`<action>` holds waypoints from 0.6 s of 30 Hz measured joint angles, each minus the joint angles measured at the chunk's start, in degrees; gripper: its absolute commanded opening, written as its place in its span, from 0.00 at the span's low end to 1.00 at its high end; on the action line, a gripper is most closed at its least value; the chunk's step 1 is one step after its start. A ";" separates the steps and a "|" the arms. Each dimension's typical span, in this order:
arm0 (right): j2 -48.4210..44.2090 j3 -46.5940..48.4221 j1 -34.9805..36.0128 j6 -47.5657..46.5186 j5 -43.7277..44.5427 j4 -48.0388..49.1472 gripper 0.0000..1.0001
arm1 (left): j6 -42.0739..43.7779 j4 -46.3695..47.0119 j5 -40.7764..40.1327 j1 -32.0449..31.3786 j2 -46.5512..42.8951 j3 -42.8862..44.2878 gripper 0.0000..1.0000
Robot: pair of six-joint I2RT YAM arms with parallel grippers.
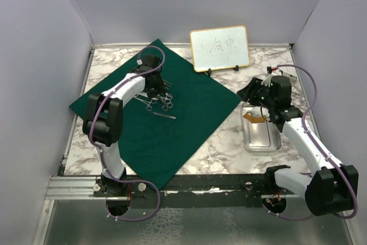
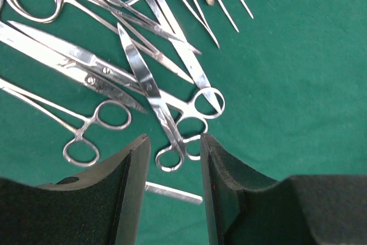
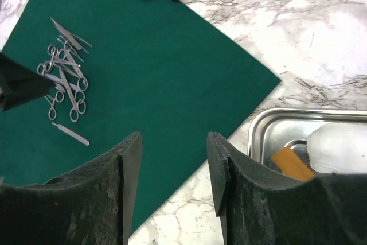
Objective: Prepare the surgical pack
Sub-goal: Pick up the medical item from the surgical kit.
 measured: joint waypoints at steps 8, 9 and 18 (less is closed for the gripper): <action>0.07 -0.02 1.29 -2.25 -1.60 -0.22 0.49 | -8.72 -4.55 -5.27 -1.66 9.09 6.60 0.36; 0.07 -0.02 1.29 -2.40 -1.62 -0.22 0.49 | -9.53 -4.81 -5.60 -1.73 9.38 6.71 0.33; 0.07 -0.13 1.51 -2.58 -2.40 -0.15 0.49 | -14.34 -5.70 -7.56 -1.86 10.62 6.80 0.32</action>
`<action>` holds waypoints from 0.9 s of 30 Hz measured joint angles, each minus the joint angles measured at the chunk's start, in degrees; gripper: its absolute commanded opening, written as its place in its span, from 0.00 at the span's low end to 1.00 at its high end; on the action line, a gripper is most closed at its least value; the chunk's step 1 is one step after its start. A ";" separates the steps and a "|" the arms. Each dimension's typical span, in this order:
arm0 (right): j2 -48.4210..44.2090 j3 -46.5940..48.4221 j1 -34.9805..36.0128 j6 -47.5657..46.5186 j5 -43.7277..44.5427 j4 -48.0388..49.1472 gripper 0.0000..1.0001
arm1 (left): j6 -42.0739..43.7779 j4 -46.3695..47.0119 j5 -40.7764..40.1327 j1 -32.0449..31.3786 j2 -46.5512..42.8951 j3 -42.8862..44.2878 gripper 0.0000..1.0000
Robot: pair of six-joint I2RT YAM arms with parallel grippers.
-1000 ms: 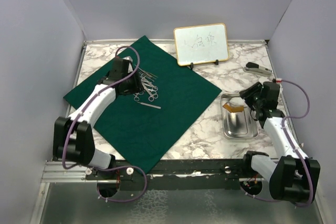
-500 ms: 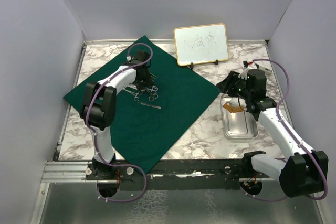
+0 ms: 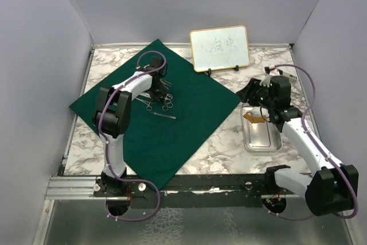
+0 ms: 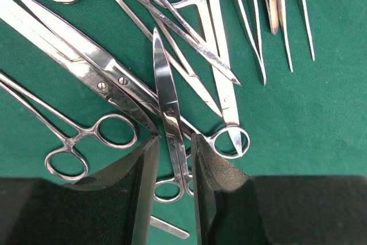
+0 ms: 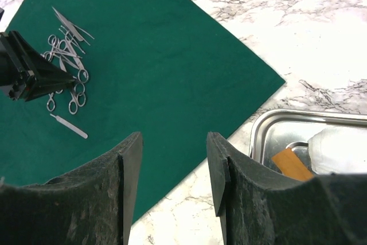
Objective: Prepare the surgical pack
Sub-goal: Pick up the medical item from the surgical kit.
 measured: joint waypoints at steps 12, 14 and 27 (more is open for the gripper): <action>0.00 -0.07 0.15 -0.02 -0.39 0.15 0.49 | -1.51 1.55 -0.33 0.02 0.46 -0.20 0.06; 0.00 -0.07 0.22 -0.02 -0.48 0.15 0.49 | -1.62 1.95 -0.35 0.04 0.42 -0.35 0.00; 6.80 0.68 7.78 -2.40 -10.97 4.26 0.51 | 0.90 7.13 1.33 0.17 -5.57 -7.17 0.00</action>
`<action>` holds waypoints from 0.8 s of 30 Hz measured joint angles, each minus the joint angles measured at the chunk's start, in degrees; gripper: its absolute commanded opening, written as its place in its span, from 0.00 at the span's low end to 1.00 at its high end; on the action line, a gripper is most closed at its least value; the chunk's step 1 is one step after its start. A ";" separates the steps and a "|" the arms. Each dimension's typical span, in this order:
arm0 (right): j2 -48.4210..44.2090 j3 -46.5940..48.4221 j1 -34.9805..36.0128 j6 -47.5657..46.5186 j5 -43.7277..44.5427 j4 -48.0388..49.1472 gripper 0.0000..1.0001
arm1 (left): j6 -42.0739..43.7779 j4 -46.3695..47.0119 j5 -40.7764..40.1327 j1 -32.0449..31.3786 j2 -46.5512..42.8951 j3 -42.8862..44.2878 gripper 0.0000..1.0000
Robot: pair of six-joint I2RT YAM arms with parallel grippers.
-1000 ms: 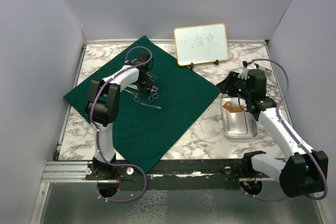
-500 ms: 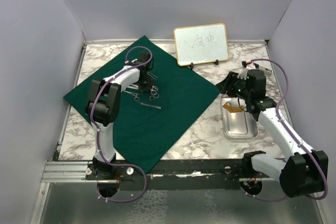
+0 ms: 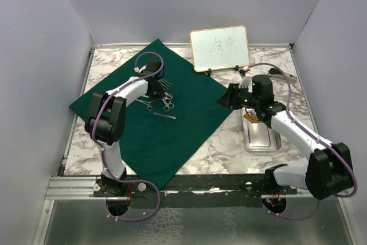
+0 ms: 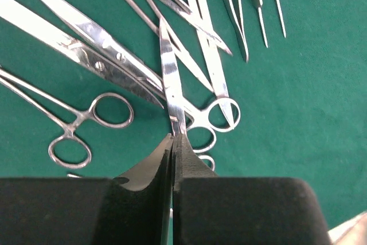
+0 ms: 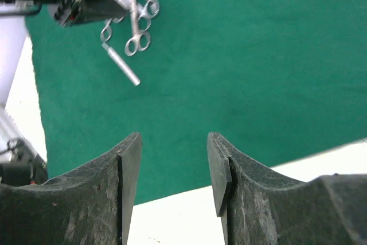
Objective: Prepare the surgical pack
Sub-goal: Pick up the medical item from the surgical kit.
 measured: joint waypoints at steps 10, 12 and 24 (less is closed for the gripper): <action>17.31 5.62 6.25 2.93 -13.81 7.74 0.51 | 4.81 3.41 4.79 0.15 -4.61 -4.85 0.43; 18.14 6.45 6.25 3.30 -14.58 7.98 0.51 | 5.49 3.06 4.02 0.13 -4.70 -4.74 0.50; 21.00 8.96 6.25 4.11 -16.72 9.99 0.51 | 11.93 -4.59 -4.15 1.01 4.09 10.88 0.29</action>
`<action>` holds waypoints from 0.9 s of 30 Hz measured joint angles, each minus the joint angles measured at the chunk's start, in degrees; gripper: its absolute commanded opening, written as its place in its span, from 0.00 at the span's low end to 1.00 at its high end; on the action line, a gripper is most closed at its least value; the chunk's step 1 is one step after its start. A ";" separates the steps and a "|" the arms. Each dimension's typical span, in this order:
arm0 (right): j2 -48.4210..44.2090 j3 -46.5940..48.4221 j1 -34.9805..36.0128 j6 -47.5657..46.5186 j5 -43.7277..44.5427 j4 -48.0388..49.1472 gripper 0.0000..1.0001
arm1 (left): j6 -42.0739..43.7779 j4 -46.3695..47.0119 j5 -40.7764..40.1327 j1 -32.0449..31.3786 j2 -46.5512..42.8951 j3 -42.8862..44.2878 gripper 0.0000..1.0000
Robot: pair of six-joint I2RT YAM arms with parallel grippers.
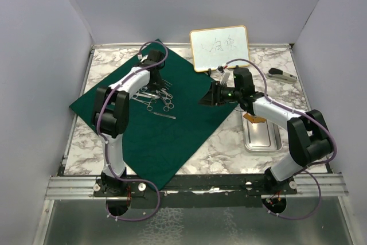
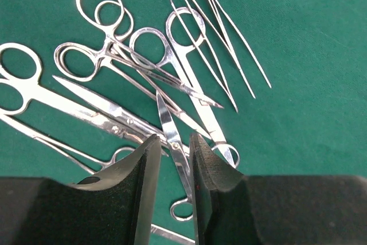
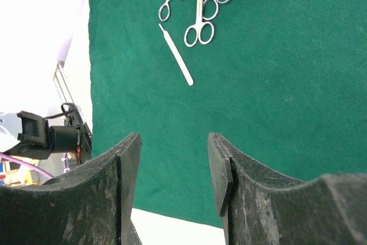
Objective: Prepare the surgical pack
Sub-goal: Pick up the medical item from the surgical kit.
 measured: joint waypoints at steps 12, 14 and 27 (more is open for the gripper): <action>0.11 -0.61 0.00 -0.13 -0.20 0.35 0.50 | -1.79 -3.65 -0.83 0.11 6.45 4.22 0.31; 0.11 -0.90 0.00 -0.20 -0.20 0.42 0.50 | -2.12 -3.91 -0.90 0.11 6.49 4.44 0.31; 0.11 -1.49 0.00 -0.02 -0.20 0.63 0.50 | -4.96 -3.72 -1.84 0.11 7.13 4.11 0.08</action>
